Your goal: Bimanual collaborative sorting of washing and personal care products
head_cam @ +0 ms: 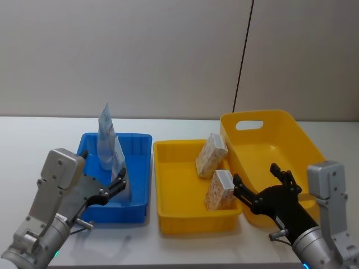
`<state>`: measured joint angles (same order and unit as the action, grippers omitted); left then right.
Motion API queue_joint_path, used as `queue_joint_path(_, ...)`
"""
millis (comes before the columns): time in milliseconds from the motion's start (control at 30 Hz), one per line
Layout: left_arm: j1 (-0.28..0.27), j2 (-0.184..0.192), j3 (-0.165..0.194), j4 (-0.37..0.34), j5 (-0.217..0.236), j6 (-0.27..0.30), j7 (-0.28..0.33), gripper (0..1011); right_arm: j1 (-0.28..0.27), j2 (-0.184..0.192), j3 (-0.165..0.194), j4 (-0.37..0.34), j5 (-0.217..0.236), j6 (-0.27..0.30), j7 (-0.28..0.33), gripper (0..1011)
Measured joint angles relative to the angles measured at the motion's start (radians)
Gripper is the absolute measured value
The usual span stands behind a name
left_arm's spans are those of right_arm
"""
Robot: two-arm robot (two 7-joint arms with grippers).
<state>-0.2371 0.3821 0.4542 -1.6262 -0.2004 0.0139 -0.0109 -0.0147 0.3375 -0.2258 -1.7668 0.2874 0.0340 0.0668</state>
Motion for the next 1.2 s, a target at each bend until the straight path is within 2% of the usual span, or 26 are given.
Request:
queue_joint_path(933,0.0,0.0,-0.003,0.0,-0.002,0.0,-0.002,1001,0.0,0.0,0.0,0.0,0.0,0.0,0.0,1002)
queue_joint_path(1200,0.003,0.009,-0.025,-0.002,-0.032,0.014,-0.028,1001,0.0,0.0,0.0,0.0,0.0,0.0,0.0,1002)
